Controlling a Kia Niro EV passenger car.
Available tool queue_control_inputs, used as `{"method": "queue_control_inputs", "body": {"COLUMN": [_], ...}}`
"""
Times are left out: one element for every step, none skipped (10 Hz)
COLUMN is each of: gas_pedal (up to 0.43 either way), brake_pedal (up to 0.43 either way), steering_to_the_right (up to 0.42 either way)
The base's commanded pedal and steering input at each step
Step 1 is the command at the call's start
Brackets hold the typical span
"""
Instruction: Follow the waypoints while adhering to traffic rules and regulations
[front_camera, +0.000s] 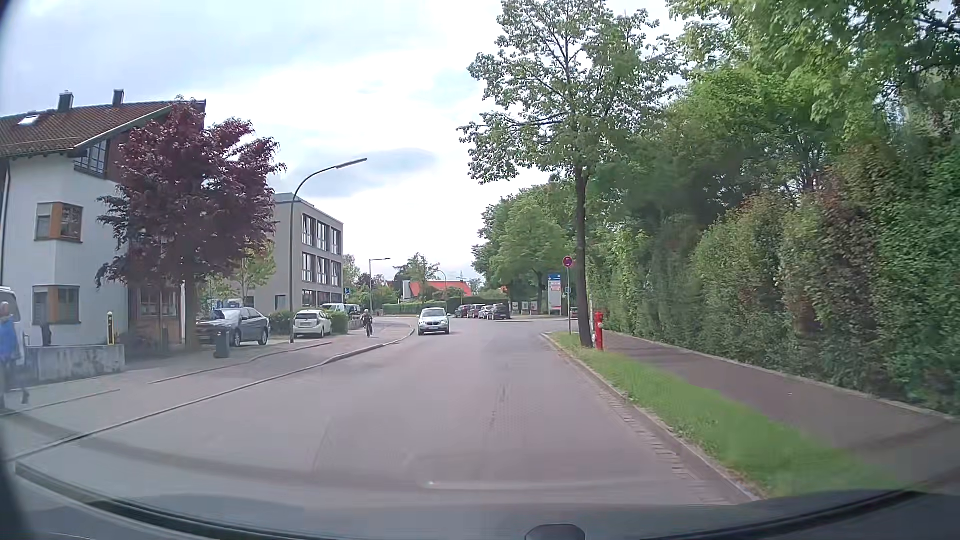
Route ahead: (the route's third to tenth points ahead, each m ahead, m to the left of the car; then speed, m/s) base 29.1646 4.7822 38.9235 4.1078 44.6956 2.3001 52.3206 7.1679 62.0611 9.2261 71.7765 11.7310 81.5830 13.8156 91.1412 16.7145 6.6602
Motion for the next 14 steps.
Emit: {"method": "queue_control_inputs", "body": {"gas_pedal": [0.059,0.059,0.059,0.059,0.059,0.059,0.059,0.059,0.059,0.059,0.059,0.059,0.047,0.047], "brake_pedal": [0.000,0.000,0.000,0.000,0.000,0.000,0.000,0.000,0.000,0.000,0.000,0.000,0.000,0.000], "steering_to_the_right": [-0.002,-0.002,-0.003,-0.003,-0.003,-0.003,-0.004,-0.005,-0.006,-0.008,-0.008,-0.009,-0.010,-0.011]}}
